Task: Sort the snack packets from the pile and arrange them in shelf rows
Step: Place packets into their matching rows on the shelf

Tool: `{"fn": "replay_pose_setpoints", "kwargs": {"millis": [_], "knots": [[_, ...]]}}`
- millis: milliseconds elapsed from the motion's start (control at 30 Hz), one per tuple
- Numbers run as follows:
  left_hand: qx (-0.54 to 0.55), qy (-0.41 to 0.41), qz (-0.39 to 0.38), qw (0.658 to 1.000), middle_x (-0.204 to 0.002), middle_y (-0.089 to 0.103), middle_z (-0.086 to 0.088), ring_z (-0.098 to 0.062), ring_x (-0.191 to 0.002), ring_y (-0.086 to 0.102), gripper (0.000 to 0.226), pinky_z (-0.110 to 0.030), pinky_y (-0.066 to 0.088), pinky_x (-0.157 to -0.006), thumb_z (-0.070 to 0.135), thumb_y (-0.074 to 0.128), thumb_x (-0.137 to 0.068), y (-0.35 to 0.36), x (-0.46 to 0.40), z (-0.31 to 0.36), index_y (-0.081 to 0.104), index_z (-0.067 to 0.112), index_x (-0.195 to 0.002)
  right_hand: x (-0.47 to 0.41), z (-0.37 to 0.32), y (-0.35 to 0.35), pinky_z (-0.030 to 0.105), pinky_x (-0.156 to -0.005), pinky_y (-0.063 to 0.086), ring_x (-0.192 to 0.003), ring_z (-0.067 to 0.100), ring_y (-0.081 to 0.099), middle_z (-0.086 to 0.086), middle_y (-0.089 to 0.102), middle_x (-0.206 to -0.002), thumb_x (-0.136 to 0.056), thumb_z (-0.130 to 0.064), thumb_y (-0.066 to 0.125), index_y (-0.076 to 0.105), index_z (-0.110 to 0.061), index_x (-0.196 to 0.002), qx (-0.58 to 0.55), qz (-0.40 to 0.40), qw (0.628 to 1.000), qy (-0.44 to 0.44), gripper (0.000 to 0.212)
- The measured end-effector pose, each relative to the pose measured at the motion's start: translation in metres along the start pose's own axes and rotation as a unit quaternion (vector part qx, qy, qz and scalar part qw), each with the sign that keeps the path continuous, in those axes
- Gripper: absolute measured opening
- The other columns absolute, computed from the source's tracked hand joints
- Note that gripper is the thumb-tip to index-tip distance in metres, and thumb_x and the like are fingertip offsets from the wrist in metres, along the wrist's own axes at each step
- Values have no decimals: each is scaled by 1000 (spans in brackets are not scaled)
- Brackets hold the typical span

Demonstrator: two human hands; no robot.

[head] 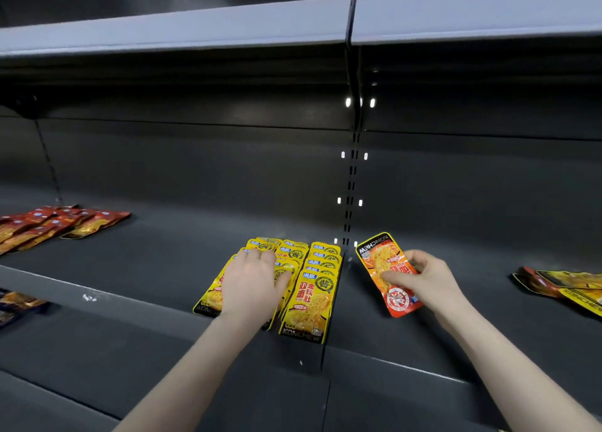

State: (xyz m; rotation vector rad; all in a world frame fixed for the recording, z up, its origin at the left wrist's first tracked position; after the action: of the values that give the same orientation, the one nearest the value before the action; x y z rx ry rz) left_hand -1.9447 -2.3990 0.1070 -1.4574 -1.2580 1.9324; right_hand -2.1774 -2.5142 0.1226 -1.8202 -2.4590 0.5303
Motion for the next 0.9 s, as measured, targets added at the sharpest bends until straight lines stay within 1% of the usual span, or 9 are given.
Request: {"fn": "replay_pose_setpoints", "kwargs": {"millis": [67,100,167,267,333,400,533,667,900], "knots": [[4,-5,-4,1000,-72,65,-10,-32,-68,61,37,-35,48,-56,40,80,-69,-3,-2,-15,69,8,-81,-2,-9,9,24,-58,52,-64,15,66,5,70,-83,-75,-5,75,62,-12,-87,-34,-3,999,-12,18],[-4,-4,17,1000,-67,63,-10,-32,-63,60,37,-35,48,-51,39,84,-64,-3,-3,-25,69,8,-77,-3,-13,15,23,-57,52,-63,14,66,6,70,-83,-76,-5,74,62,-12,-88,-47,-6,999,-16,19],[-2,-19,41,999,-58,58,-7,-30,-53,57,38,-31,45,-44,35,90,-53,-4,-5,-48,66,10,-67,-6,-22,33,27,-60,53,-66,17,66,7,70,-86,-76,-4,74,62,-13,-89,-63,-13,998,-22,19],[11,-21,43,999,-59,59,-8,-32,-54,57,37,-31,46,-46,33,90,-54,-2,-7,-89,66,9,-69,-10,-37,70,29,-61,53,-68,19,66,8,69,-87,-76,-4,74,62,-13,-89,-69,-25,997,-30,20],[13,-29,29,999,-66,61,-11,-34,-62,59,34,-35,47,-52,34,85,-64,-2,-7,-121,68,7,-76,-11,-50,101,29,-60,52,-69,19,65,7,69,-86,-75,-5,75,62,-13,-87,-65,-26,997,-36,20],[29,-39,24,999,-81,64,-13,-36,-78,59,34,-38,46,-65,36,74,-78,-6,-6,-156,68,5,-91,-11,-63,138,28,-60,51,-70,18,65,5,69,-85,-75,-7,76,61,-14,-85,-55,-25,997,-41,19],[14,-40,38,998,-112,59,-4,-25,-107,50,41,-32,39,-86,47,46,-94,-9,-10,-239,55,16,-118,-7,-88,224,29,-60,52,-69,19,65,6,69,-84,-76,-7,75,61,-13,-84,-57,-18,997,-41,18],[4,-43,23,999,-119,55,0,-20,-112,47,43,-29,37,-90,49,39,-96,-7,-15,-333,50,19,-124,-4,-110,319,30,-61,51,-68,19,63,9,68,-85,-75,-4,75,61,-10,-88,-68,-27,997,-19,20],[27,-60,-2,998,-122,55,-4,-24,-114,46,44,-32,37,-91,47,44,-95,4,-31,-453,51,17,-126,-11,-130,450,35,-69,55,-76,24,68,10,71,-91,-76,-6,75,63,-9,-94,-72,-62,995,19,22]]}}
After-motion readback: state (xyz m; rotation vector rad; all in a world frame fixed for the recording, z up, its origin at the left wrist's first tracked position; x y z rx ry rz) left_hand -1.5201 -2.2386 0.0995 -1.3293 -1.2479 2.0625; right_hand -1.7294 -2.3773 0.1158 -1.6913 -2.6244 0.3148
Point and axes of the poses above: each hand's wrist, its own x-axis away from the middle knuckle, its own y-axis out of the palm, z = x × y, the point moved 1 cm from there along -x, towards the middle knuckle
